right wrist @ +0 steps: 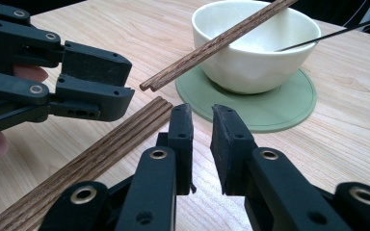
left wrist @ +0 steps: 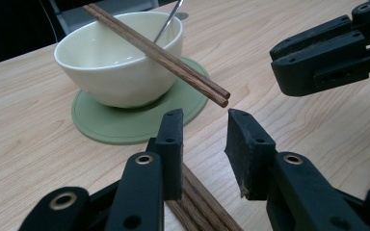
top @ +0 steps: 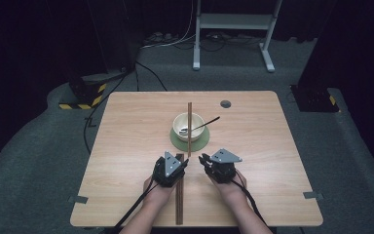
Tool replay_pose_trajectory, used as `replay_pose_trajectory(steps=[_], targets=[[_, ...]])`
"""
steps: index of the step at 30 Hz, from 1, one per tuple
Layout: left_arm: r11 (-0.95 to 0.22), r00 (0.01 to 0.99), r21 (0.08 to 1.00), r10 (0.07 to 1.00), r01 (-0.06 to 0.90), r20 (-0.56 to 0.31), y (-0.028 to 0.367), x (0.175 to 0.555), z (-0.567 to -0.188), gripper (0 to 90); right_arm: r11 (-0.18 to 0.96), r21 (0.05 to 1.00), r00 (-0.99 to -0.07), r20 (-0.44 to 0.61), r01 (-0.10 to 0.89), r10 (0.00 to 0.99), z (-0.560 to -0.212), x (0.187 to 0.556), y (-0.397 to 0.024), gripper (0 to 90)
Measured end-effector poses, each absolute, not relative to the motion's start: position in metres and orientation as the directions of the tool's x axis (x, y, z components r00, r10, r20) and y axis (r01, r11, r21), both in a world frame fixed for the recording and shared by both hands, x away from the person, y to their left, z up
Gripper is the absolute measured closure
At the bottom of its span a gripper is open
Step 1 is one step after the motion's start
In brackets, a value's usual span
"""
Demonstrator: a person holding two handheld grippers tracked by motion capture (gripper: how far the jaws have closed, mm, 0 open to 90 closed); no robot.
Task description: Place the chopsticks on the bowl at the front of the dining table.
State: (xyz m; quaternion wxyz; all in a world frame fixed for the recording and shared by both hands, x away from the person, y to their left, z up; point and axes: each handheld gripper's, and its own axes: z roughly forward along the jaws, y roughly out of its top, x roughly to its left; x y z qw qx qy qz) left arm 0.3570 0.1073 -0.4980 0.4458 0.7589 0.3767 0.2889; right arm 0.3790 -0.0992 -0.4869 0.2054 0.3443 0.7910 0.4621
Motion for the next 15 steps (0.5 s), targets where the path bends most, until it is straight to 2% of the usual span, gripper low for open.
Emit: replay_pose_trajectory(steps=[15], targets=[[-0.325, 0.549, 0.892, 0.829, 0.314, 0.108, 0.1039, 0.3628, -0.4977, 67.6, 0.329, 0.873, -0.677, 0.000, 0.359, 0.736, -0.4862, 0.3790, -0.1000, 78.6]])
